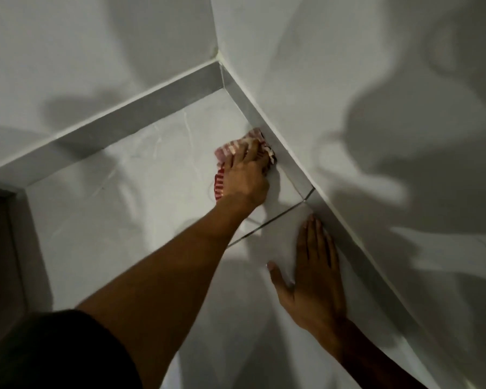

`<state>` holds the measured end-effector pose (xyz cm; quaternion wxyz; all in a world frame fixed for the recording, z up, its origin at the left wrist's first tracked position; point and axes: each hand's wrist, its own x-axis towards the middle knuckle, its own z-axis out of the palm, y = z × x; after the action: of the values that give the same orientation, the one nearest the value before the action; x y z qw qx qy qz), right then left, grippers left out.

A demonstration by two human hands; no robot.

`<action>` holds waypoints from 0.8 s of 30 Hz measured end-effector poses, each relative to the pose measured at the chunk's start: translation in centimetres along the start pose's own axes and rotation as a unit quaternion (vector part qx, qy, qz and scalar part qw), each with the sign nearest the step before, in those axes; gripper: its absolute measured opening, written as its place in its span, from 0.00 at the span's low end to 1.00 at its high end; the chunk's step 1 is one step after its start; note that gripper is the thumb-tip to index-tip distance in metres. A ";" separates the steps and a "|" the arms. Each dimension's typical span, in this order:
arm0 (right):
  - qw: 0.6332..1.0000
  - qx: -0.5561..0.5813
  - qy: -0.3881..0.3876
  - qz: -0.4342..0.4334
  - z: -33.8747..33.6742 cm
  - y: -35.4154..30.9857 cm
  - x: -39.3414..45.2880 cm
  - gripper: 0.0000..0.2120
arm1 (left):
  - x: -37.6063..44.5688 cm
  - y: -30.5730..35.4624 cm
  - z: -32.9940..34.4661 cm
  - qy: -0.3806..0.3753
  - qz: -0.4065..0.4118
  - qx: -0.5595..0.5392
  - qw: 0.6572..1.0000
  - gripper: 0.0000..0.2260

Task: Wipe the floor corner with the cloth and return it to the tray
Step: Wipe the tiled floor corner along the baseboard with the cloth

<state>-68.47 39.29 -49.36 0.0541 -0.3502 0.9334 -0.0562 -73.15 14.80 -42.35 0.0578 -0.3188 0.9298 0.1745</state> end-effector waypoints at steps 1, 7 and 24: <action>1.000 0.000 -0.004 0.000 0.0 0.0 0.0 0.52 | -0.9 0.1 0.5 0.011 0.010 -0.009 1.000 0.25; 1.000 0.011 -0.006 0.001 -0.4 -0.2 0.2 0.50 | -5.8 1.5 4.2 0.067 0.044 -0.099 0.992 0.22; 1.000 0.010 -0.007 -0.006 -0.4 0.0 0.3 0.51 | -6.2 1.4 4.5 0.065 0.061 -0.056 0.994 0.24</action>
<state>-68.71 39.09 -49.00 0.0642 -0.3561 0.9301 -0.0638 -69.11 21.02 -44.80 -0.0318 -0.2754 0.9379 0.2084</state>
